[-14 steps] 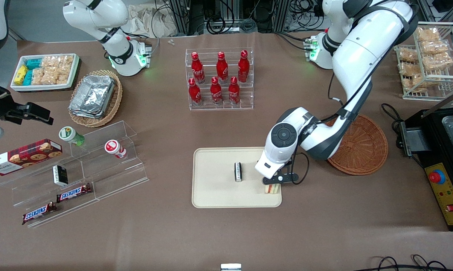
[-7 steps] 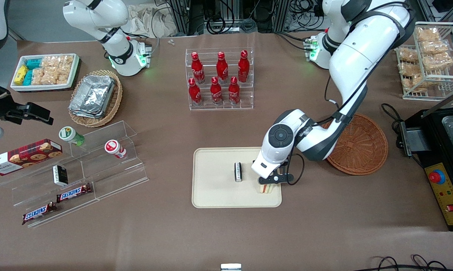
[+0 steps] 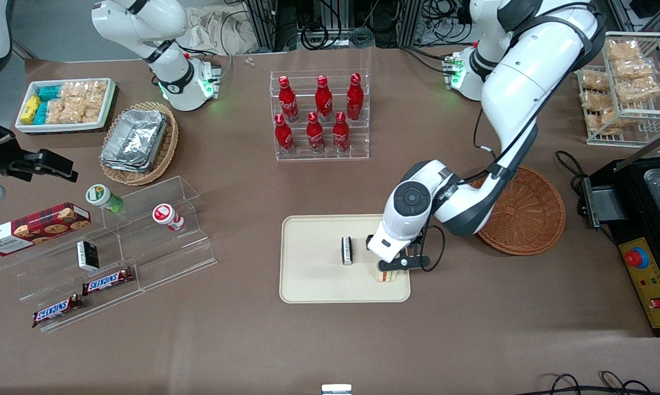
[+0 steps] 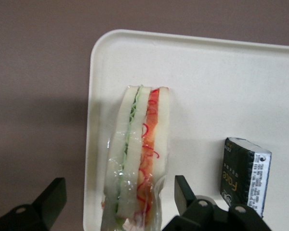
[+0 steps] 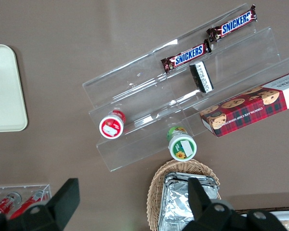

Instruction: Place sandwich from basket to tray

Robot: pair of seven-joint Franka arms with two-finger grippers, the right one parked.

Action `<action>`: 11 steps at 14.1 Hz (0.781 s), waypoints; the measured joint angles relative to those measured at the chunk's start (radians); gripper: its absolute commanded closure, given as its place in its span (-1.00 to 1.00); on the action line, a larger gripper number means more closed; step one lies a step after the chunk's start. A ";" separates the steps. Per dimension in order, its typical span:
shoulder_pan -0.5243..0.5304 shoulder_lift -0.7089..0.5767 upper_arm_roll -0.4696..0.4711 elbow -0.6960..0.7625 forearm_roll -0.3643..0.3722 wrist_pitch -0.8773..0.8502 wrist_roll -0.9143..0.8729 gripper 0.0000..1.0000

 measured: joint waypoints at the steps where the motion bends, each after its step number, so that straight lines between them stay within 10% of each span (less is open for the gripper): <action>1: 0.000 -0.018 -0.002 0.013 0.000 -0.038 0.000 -0.98; 11: 0.207 -0.447 -0.004 -0.080 -0.238 -0.402 0.222 -0.98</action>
